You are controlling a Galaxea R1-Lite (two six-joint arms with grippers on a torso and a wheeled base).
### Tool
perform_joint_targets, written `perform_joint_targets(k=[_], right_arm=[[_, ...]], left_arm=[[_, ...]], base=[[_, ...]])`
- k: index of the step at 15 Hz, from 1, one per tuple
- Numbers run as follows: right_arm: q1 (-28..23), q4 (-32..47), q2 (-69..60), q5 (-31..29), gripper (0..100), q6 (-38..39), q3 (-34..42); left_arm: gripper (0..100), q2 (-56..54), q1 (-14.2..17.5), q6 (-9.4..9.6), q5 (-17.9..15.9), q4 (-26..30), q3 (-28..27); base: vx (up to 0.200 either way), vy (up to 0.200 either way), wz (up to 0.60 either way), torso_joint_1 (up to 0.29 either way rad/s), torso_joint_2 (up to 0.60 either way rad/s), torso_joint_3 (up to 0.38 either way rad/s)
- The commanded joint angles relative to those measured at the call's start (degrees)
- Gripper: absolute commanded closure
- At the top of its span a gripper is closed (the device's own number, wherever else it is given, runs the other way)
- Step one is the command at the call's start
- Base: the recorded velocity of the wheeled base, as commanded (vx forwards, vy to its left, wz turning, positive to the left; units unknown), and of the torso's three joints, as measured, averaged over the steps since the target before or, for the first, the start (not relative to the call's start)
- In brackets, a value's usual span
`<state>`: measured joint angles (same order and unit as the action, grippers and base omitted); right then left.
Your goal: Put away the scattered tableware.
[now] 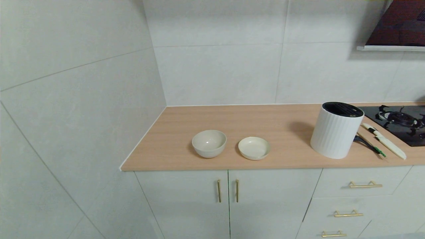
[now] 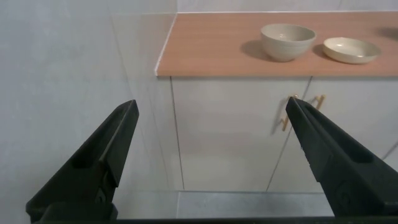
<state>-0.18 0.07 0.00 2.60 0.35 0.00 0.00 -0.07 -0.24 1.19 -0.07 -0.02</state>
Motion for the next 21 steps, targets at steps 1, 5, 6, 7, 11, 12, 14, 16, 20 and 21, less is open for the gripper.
perform_joint_targets(k=[1,5,6,7,11,12,14,16,20,21], right_arm=[[0.0,0.0,0.1,0.0,0,0.0,0.0],[0.0,0.0,0.0,0.0,0,0.0,0.0],[0.0,0.0,0.0,0.0,0,0.0,0.0],[0.0,0.0,0.0,0.0,0,0.0,0.0],[0.0,0.0,0.1,0.0,0,0.0,0.0],[0.0,0.0,0.1,0.0,0,0.0,0.0],[0.0,0.0,0.0,0.0,0,0.0,0.0],[0.0,0.0,0.0,0.0,0,0.0,0.0],[0.0,0.0,0.1,0.0,0,0.0,0.0],[0.0,0.0,0.0,0.0,0,0.0,0.0]], left_arm=[[0,0.1,0.0,-0.11,0.0,0.0,-0.1],[0,0.1,0.0,-0.11,0.0,0.0,-0.1],[0,0.1,0.0,-0.11,0.0,0.0,0.0],[0,0.1,0.0,-0.11,0.0,0.0,-0.1],[0,0.1,0.0,-0.11,0.0,0.0,0.0],[0,0.1,0.0,-0.11,0.0,0.0,0.0],[0,0.0,0.0,-0.11,0.0,0.0,-0.1],[0,0.1,0.0,-0.2,0.0,0.0,0.0],[0,0.1,0.0,-0.2,0.0,0.0,0.0],[0,0.1,0.0,-0.2,0.0,0.0,-0.1]], base=[[0.0,0.0,0.0,0.0,0.0,0.0],[0.0,0.0,0.0,0.0,0.0,0.0],[0.0,0.0,0.0,0.0,0.0,0.0],[0.0,0.0,0.0,0.0,0.0,0.0],[0.0,0.0,0.0,-0.072,0.16,0.083],[0.0,0.0,0.0,-0.183,0.41,0.227],[0.0,0.0,0.0,-0.234,0.51,0.273],[0.0,0.0,0.0,-0.246,0.55,0.293],[0.0,0.0,0.0,-0.243,0.54,0.306],[0.0,0.0,0.0,-0.232,0.52,0.31]])
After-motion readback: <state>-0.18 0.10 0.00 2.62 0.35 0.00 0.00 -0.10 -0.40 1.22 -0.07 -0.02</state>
